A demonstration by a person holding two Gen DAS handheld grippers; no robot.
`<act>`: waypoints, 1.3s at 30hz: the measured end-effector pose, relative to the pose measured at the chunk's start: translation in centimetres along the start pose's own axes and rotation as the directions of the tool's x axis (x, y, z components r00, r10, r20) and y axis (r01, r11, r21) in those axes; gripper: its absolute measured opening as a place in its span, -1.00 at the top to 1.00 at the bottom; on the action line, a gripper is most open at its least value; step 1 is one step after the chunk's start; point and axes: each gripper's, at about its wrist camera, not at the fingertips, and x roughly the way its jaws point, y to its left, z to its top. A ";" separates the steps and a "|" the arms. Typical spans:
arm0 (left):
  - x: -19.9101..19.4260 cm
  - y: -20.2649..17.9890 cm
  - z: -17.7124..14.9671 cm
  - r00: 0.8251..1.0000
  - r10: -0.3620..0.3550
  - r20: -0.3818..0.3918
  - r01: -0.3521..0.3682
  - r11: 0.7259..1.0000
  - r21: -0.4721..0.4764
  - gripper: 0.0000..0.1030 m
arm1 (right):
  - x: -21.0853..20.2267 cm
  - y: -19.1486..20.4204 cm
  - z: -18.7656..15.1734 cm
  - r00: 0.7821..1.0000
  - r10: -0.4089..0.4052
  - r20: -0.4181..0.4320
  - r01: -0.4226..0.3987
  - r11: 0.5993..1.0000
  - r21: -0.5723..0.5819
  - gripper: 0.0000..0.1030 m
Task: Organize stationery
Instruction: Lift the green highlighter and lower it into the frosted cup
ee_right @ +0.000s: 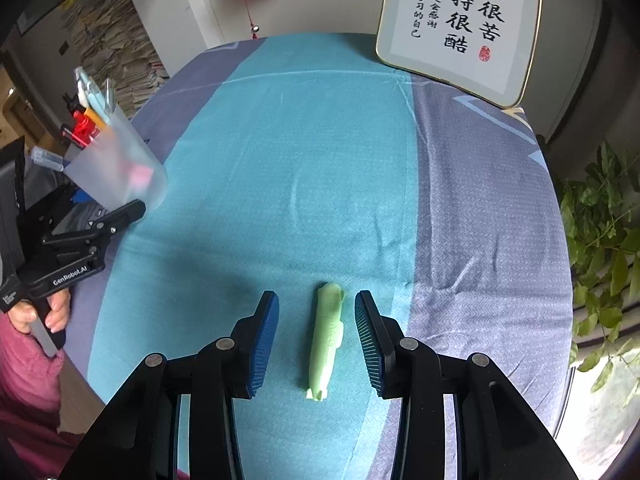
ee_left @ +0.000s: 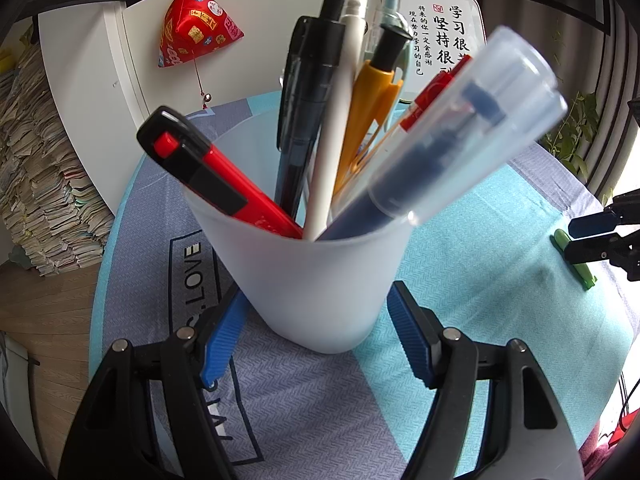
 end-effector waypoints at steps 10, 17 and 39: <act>0.0 0.0 0.0 1.000 -0.005 0.000 0.005 1.000 -0.003 -0.37 | 0.6 -0.4 0.3 0.999 -0.033 -0.004 0.034 0.999 0.019 0.71; 0.0 0.1 0.0 1.000 -0.005 0.000 0.005 1.000 -0.004 -0.37 | -3.6 1.5 1.9 0.990 0.007 0.138 -0.008 1.000 0.005 0.71; 0.2 0.1 0.1 1.000 -0.013 -0.002 0.013 1.000 -0.011 -0.37 | -5.4 16.1 11.0 0.892 0.325 0.315 -0.240 0.929 -0.280 0.71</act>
